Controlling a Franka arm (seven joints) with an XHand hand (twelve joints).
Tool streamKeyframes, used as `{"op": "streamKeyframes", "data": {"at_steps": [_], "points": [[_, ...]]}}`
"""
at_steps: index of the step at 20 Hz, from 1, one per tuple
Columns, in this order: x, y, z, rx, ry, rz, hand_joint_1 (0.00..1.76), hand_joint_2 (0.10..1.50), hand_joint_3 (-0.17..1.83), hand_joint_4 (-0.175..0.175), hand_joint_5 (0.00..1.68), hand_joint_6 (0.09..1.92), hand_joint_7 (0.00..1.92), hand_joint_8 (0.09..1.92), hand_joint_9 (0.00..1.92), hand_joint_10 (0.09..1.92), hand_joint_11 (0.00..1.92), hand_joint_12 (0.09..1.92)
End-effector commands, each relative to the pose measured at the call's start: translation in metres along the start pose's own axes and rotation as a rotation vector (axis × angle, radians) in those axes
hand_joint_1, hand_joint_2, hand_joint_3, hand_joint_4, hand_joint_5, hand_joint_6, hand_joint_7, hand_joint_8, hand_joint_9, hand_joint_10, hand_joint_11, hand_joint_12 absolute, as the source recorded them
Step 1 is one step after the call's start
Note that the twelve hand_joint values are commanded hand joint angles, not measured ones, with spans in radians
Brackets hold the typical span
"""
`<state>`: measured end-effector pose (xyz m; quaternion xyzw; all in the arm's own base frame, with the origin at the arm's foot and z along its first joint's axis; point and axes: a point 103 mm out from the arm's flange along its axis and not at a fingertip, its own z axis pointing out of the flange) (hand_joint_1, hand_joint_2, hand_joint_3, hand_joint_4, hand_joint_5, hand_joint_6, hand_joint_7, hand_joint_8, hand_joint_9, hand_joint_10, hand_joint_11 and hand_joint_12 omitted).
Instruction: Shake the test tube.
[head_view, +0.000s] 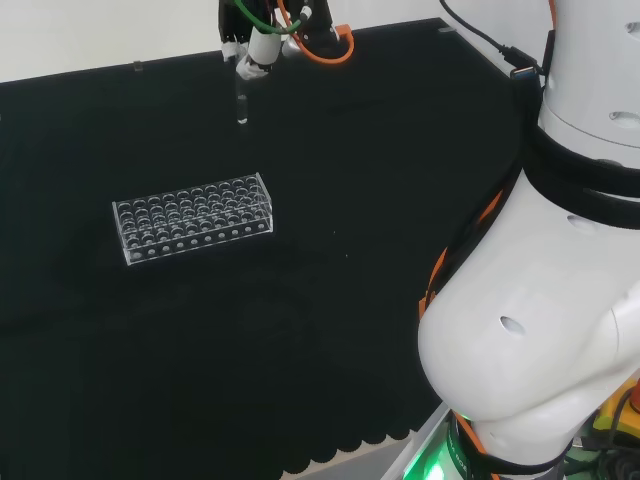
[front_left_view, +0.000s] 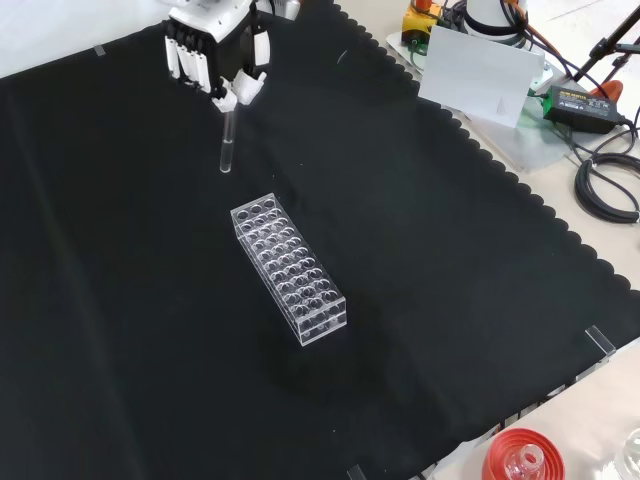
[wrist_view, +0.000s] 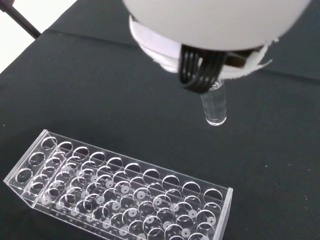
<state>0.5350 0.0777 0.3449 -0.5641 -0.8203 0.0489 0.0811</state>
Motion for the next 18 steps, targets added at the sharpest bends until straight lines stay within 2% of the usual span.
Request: {"op": "streamKeyframes", "data": {"at_steps": [1, 3, 6, 11, 12, 14, 15, 18], "points": [[-0.002, 0.0, -0.003, -0.004, 0.0, 0.013, 1.45, 0.48, 0.86, -0.175, 1.36, 0.56, 1.51, 0.58, 1.35, 0.48, 1.07, 1.09], [0.001, 0.002, -0.002, -0.004, 0.01, 0.007, 1.45, 0.48, 0.86, -0.175, 1.36, 0.56, 1.51, 0.58, 1.35, 0.48, 1.07, 1.09], [0.015, 0.009, 0.001, -0.006, 0.04, -0.028, 1.45, 0.48, 0.86, -0.175, 1.36, 0.56, 1.51, 0.58, 1.35, 0.48, 1.07, 1.09], [0.055, 0.022, 0.006, 0.0, 0.119, -0.147, 1.45, 0.48, 0.86, -0.175, 1.36, 0.56, 1.51, 0.57, 1.35, 0.48, 1.07, 1.09], [0.06, 0.022, 0.007, 0.006, 0.128, -0.159, 1.45, 0.48, 0.86, -0.175, 1.36, 0.56, 1.51, 0.57, 1.35, 0.48, 1.07, 1.09], [0.059, 0.019, 0.01, 0.022, 0.142, -0.149, 1.45, 0.48, 0.86, -0.175, 1.36, 0.56, 1.51, 0.57, 1.35, 0.48, 1.06, 1.09], [0.053, 0.015, 0.012, 0.033, 0.134, -0.128, 1.45, 0.48, 0.86, -0.175, 1.36, 0.56, 1.51, 0.57, 1.35, 0.48, 1.06, 1.09], [0.022, -0.004, 0.02, 0.077, 0.086, -0.034, 1.45, 0.48, 0.86, -0.175, 1.36, 0.56, 1.51, 0.57, 1.35, 0.48, 1.06, 1.09]]}}
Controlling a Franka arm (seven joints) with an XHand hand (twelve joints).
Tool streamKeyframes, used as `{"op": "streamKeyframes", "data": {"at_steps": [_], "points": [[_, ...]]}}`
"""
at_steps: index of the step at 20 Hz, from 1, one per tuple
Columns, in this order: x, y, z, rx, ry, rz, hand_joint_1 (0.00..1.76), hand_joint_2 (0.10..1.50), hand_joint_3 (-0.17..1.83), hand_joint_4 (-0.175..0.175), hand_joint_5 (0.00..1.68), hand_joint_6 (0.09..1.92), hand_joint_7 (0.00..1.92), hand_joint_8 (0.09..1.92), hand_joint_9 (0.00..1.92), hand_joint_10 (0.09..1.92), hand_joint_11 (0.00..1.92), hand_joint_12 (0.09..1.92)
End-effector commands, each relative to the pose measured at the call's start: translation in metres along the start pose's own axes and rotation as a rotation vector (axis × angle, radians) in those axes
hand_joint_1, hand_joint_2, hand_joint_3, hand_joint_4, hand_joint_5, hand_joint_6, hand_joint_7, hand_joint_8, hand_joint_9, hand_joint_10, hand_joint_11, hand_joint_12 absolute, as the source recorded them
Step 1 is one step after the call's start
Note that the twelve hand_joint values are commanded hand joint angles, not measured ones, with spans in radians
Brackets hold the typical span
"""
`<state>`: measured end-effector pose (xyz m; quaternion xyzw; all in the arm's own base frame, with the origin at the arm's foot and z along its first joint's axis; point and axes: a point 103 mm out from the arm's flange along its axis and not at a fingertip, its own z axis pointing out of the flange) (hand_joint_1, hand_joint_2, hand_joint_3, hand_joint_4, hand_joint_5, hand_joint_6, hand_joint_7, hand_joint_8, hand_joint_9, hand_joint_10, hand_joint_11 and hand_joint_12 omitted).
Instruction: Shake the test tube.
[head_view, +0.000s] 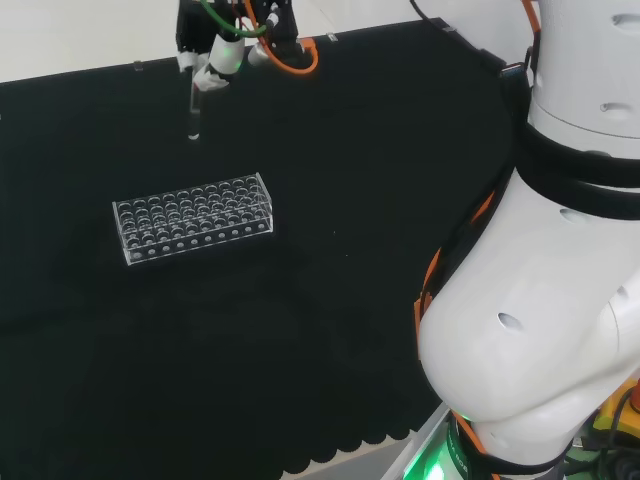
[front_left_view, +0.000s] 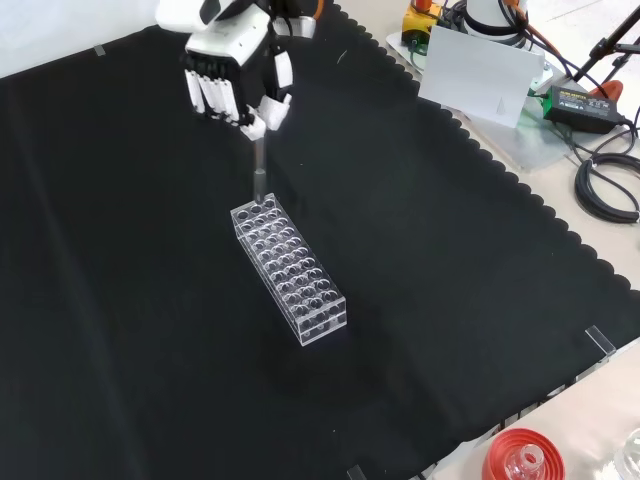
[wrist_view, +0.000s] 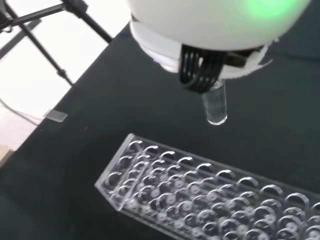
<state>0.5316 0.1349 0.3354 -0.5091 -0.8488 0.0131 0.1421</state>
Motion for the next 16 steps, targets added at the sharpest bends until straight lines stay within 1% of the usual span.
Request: {"op": "streamKeyframes", "data": {"at_steps": [1, 3, 5, 6, 7, 8, 10, 13, 15, 16], "points": [[-0.041, -0.037, 0.006, 0.071, -0.058, 0.146, 1.45, 0.48, 0.86, -0.175, 1.36, 0.56, 1.51, 0.57, 1.35, 0.48, 1.06, 1.09], [-0.064, -0.055, 0.004, 0.095, -0.1, 0.232, 1.45, 0.48, 0.86, -0.175, 1.36, 0.56, 1.51, 0.57, 1.35, 0.48, 1.06, 1.09], [-0.081, -0.068, 0.0, 0.101, -0.116, 0.3, 1.45, 0.48, 0.86, -0.175, 1.36, 0.56, 1.51, 0.57, 1.35, 0.48, 1.06, 1.09], [-0.086, -0.071, -0.002, 0.1, -0.116, 0.316, 1.45, 0.48, 0.86, -0.175, 1.36, 0.56, 1.51, 0.57, 1.35, 0.48, 1.06, 1.09], [-0.087, -0.072, -0.004, 0.098, -0.115, 0.32, 1.45, 0.48, 0.86, -0.175, 1.36, 0.56, 1.51, 0.57, 1.35, 0.48, 1.06, 1.09], [-0.085, -0.07, -0.005, 0.095, -0.107, 0.312, 1.45, 0.48, 0.86, -0.175, 1.36, 0.56, 1.51, 0.57, 1.35, 0.48, 1.06, 1.09], [-0.073, -0.061, -0.005, 0.095, -0.07, 0.266, 1.45, 0.48, 0.86, -0.175, 1.36, 0.56, 1.51, 0.57, 1.35, 0.48, 1.06, 1.09], [-0.045, -0.039, -0.002, 0.094, 0.003, 0.168, 1.45, 0.48, 0.87, -0.175, 1.36, 0.56, 1.51, 0.57, 1.35, 0.47, 1.06, 1.09], [-0.021, -0.024, -0.001, 0.089, 0.062, 0.09, 1.45, 0.48, 0.87, -0.175, 1.36, 0.56, 1.51, 0.57, 1.35, 0.47, 1.06, 1.09], [-0.011, -0.018, -0.001, 0.086, 0.08, 0.057, 1.45, 0.48, 0.87, -0.175, 1.36, 0.56, 1.51, 0.57, 1.35, 0.47, 1.06, 1.09]]}}
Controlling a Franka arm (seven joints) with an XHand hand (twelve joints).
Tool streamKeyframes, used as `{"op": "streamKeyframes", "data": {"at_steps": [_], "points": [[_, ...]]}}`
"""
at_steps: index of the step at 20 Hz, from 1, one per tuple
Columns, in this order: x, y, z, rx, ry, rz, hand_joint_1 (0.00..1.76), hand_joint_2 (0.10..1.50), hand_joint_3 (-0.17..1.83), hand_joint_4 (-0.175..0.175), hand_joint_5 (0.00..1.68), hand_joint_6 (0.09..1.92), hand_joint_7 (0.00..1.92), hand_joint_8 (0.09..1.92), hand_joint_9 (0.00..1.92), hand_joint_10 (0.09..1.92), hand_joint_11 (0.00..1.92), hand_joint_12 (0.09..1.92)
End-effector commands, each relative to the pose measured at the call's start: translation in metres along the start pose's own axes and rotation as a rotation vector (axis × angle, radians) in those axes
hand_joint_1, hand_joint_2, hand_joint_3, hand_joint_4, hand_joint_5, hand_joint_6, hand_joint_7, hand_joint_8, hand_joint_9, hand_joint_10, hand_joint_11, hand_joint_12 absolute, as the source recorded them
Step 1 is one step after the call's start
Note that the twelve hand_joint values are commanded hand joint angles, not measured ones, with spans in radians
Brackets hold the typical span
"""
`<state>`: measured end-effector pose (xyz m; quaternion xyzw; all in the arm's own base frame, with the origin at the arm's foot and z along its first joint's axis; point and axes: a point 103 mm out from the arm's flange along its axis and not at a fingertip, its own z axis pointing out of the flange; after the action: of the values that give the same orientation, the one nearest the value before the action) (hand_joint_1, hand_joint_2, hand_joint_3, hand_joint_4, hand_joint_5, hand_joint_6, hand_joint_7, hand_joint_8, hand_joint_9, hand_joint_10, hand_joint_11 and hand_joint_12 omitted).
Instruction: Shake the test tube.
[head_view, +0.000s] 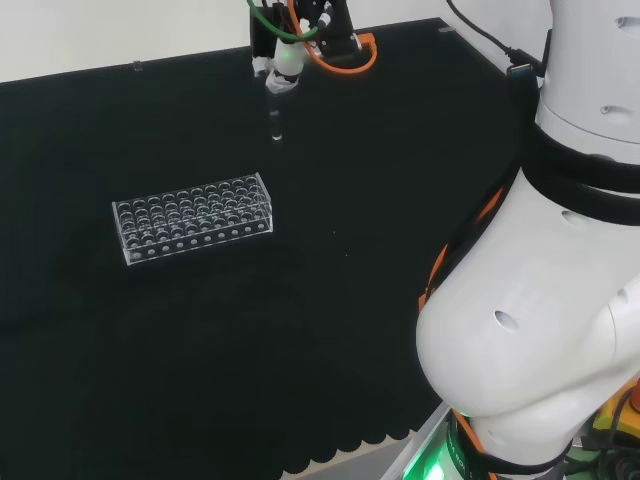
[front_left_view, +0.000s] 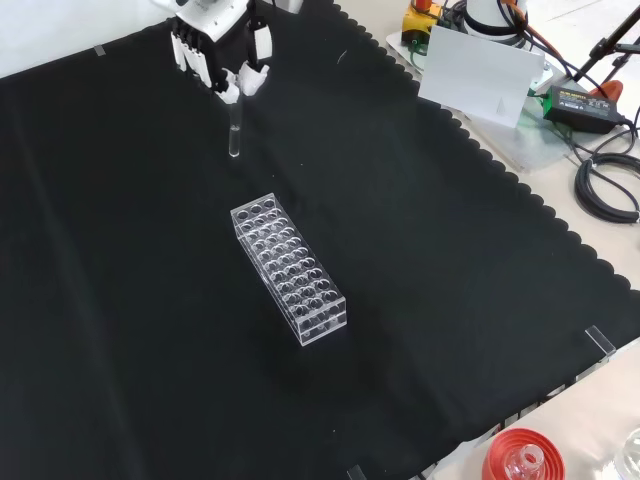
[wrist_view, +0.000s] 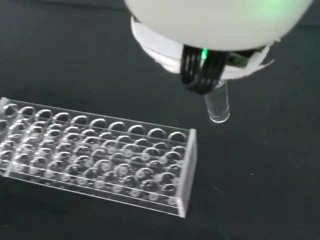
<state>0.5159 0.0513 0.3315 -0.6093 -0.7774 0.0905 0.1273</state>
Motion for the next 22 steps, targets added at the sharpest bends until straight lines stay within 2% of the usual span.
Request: {"op": "streamKeyframes", "data": {"at_steps": [1, 3, 5, 8, 13, 15, 18, 22], "points": [[0.071, 0.021, -0.007, 0.008, 0.165, -0.246, 1.45, 0.48, 0.87, -0.175, 1.36, 0.56, 1.51, 0.57, 1.35, 0.47, 1.06, 1.09], [0.082, 0.023, -0.009, 0.007, 0.181, -0.284, 1.45, 0.48, 0.87, -0.175, 1.36, 0.56, 1.51, 0.57, 1.35, 0.47, 1.06, 1.09], [0.083, 0.023, -0.01, 0.007, 0.18, -0.287, 1.45, 0.48, 0.87, -0.175, 1.36, 0.56, 1.51, 0.57, 1.35, 0.47, 1.06, 1.09], [0.066, 0.019, -0.006, 0.018, 0.154, -0.238, 1.45, 0.47, 0.87, -0.175, 1.37, 0.56, 1.51, 0.57, 1.35, 0.47, 1.06, 1.09], [0.018, 0.006, 0.008, 0.067, 0.08, -0.1, 1.45, 0.47, 0.87, -0.175, 1.37, 0.56, 1.51, 0.57, 1.35, 0.47, 1.06, 1.09], [0.004, 0.001, 0.011, 0.08, 0.061, -0.062, 1.45, 0.47, 0.87, -0.175, 1.37, 0.56, 1.51, 0.57, 1.35, 0.47, 1.06, 1.09], [-0.006, -0.004, 0.011, 0.077, 0.059, -0.035, 1.45, 0.47, 0.87, -0.175, 1.37, 0.55, 1.51, 0.57, 1.35, 0.47, 1.06, 1.09], [-0.004, -0.003, 0.007, 0.062, 0.061, -0.045, 1.45, 0.47, 0.87, -0.175, 1.37, 0.55, 1.51, 0.57, 1.36, 0.47, 1.05, 1.1]]}}
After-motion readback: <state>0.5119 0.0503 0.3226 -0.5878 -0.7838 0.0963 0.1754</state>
